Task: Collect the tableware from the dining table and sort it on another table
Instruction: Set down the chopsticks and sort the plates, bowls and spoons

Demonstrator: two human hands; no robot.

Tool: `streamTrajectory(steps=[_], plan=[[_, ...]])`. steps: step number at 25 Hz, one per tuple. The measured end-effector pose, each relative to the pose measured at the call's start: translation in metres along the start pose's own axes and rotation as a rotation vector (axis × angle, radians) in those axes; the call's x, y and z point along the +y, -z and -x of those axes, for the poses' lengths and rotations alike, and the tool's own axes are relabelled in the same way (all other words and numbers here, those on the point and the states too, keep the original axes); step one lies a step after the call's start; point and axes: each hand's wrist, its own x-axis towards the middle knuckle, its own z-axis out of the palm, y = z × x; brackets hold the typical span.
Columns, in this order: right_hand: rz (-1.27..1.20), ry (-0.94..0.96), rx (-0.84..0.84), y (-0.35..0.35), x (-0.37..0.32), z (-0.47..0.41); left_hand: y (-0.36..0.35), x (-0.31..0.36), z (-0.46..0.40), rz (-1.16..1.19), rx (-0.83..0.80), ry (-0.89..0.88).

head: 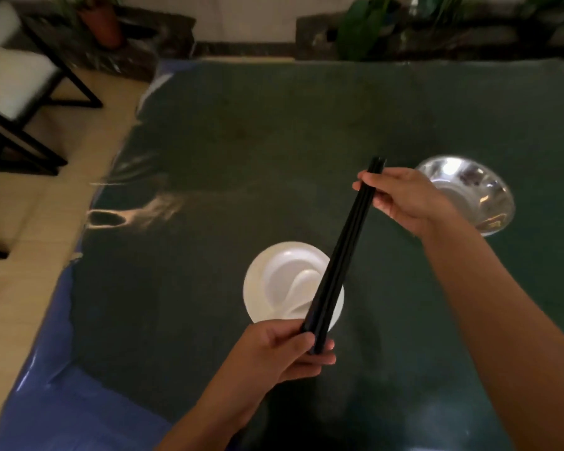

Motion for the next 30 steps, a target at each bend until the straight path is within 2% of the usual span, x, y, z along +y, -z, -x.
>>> streamTrajectory(steps=[4,8,12,15,19,22,24,27,30], plan=[[-0.011,0.012,-0.117,-0.083,-0.021,-0.047,0.064,0.028,-0.002,0.12,0.202,-0.081],[0.037,-0.073,-0.196,-0.178,-0.008,-0.109,0.143,0.032,-0.028,0.267,0.37,-0.074],[0.143,-0.197,-0.207,-0.249,0.029,-0.171,0.207,0.015,-0.069,0.206,0.513,-0.042],[0.186,-0.243,-0.172,-0.279,0.05,-0.205,0.235,0.006,-0.093,-0.034,0.647,-0.063],[0.242,-0.262,-0.134,-0.308,0.063,-0.242,0.258,0.004,-0.11,-0.723,0.805,-0.164],[0.318,-0.273,-0.1,-0.32,0.066,-0.257,0.258,0.004,-0.114,-1.076,0.891,-0.253],[0.365,-0.259,-0.079,-0.321,0.069,-0.262,0.26,0.002,-0.114,-1.202,0.928,-0.293],[0.45,-0.203,-0.072,-0.319,0.074,-0.265,0.265,-0.004,-0.115,-1.263,0.953,-0.303],[0.742,-0.072,-0.005,-0.314,0.078,-0.266,0.268,-0.008,-0.116,-1.315,0.951,-0.346]])
